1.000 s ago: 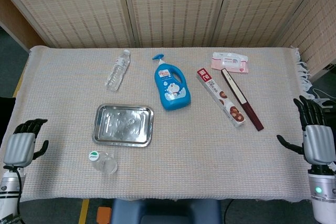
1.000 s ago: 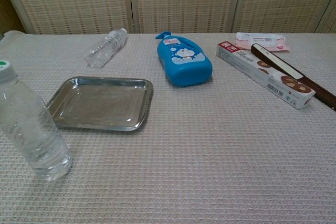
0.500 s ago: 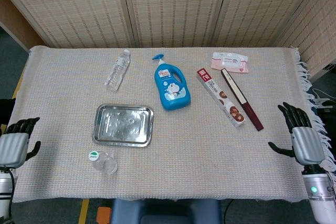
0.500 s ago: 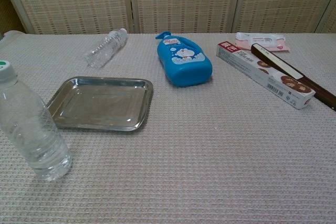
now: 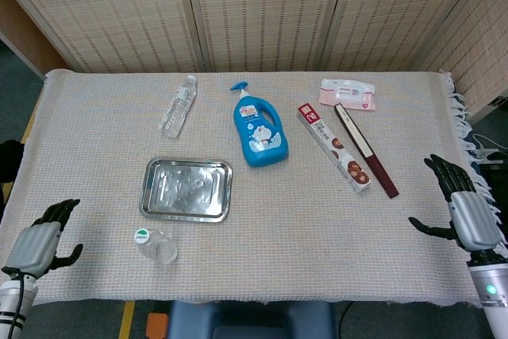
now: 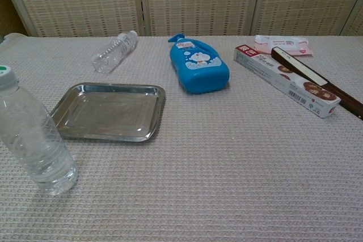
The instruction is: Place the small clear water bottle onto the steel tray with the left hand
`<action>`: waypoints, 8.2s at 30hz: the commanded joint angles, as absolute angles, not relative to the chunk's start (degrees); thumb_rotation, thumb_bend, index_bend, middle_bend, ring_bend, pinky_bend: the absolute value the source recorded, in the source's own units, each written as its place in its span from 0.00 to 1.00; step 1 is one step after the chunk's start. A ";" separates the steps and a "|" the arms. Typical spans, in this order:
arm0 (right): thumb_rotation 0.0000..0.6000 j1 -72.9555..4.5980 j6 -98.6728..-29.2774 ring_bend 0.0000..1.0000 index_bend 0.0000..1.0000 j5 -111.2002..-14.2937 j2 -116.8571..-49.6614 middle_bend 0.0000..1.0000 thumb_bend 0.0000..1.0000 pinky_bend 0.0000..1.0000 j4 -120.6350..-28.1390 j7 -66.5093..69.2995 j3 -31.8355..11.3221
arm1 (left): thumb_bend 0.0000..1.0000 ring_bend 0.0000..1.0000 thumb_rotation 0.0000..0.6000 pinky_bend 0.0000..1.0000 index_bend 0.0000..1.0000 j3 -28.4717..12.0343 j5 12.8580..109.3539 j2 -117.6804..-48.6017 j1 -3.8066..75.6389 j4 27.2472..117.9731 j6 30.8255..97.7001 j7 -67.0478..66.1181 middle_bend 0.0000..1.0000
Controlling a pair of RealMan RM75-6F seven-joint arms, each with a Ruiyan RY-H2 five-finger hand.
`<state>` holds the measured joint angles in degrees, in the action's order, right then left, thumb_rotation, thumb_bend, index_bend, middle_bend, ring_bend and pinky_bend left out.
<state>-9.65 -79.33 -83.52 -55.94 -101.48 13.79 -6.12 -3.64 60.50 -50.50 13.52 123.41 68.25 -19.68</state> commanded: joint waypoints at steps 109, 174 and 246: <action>1.00 -11.22 -74.32 0.00 0.07 -82.29 -53.81 0.00 0.07 0.05 -101.80 17.86 -5.90 | 0.41 0.46 1.00 0.56 0.45 -26.84 54.33 -87.01 26.52 96.63 70.87 10.82 0.59; 1.00 -12.35 -71.50 0.00 0.07 -81.48 -54.18 0.00 0.07 0.05 -102.05 15.76 -5.10 | 0.44 0.47 1.00 0.55 0.46 -28.37 57.39 -107.84 32.99 78.77 88.66 -4.75 0.61; 1.00 -13.77 -68.26 0.00 0.07 -80.29 -53.75 0.00 0.07 0.05 -101.98 15.83 -4.58 | 0.39 0.00 1.00 0.19 0.00 -18.29 58.88 -84.69 26.09 96.97 72.60 -21.11 0.00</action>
